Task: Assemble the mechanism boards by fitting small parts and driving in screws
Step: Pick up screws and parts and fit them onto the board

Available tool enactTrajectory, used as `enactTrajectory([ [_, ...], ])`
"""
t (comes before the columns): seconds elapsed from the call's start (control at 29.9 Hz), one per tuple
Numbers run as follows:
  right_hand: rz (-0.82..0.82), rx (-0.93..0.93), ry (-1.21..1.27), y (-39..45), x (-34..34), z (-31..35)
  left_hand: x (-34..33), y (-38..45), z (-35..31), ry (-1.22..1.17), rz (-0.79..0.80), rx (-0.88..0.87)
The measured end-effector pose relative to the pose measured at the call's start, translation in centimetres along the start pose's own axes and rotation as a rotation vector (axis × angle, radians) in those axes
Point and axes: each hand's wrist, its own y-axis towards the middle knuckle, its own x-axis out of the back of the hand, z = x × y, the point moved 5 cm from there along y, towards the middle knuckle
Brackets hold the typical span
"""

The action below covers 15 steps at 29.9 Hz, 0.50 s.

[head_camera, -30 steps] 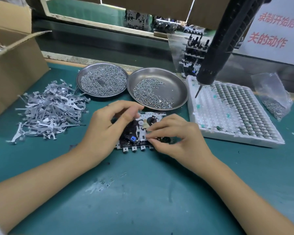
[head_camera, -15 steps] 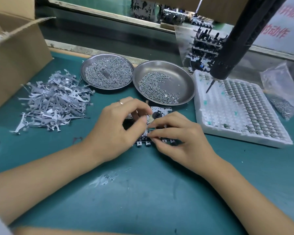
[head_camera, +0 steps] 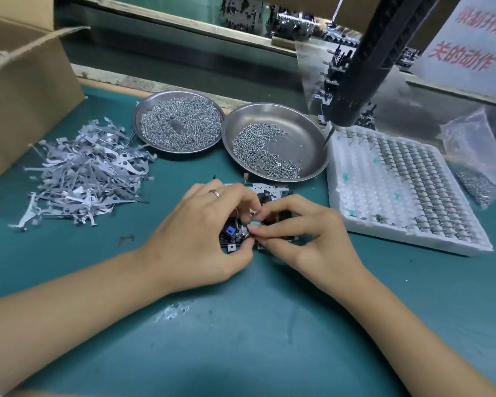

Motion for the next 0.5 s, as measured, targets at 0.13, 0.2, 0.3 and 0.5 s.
enactTrajectory([
  [0.13, -0.01, -0.004, 0.025, -0.2, 0.0, -0.1, 0.0, -0.1, 0.2, -0.029, -0.008, 0.006],
  [0.2, -0.101, 0.044, -0.004, -0.2, 0.5, 0.2, -0.1, 0.0, 0.3, -0.036, -0.008, 0.012],
  [0.3, -0.504, 0.134, -0.111, -0.2, 3.3, 1.0, 0.0, 0.0, 0.4, -0.056, -0.004, 0.004],
  [0.5, -0.801, 0.045, -0.024, 5.4, 9.5, 3.3, 0.2, 0.3, 0.4, -0.119, -0.009, -0.023],
])
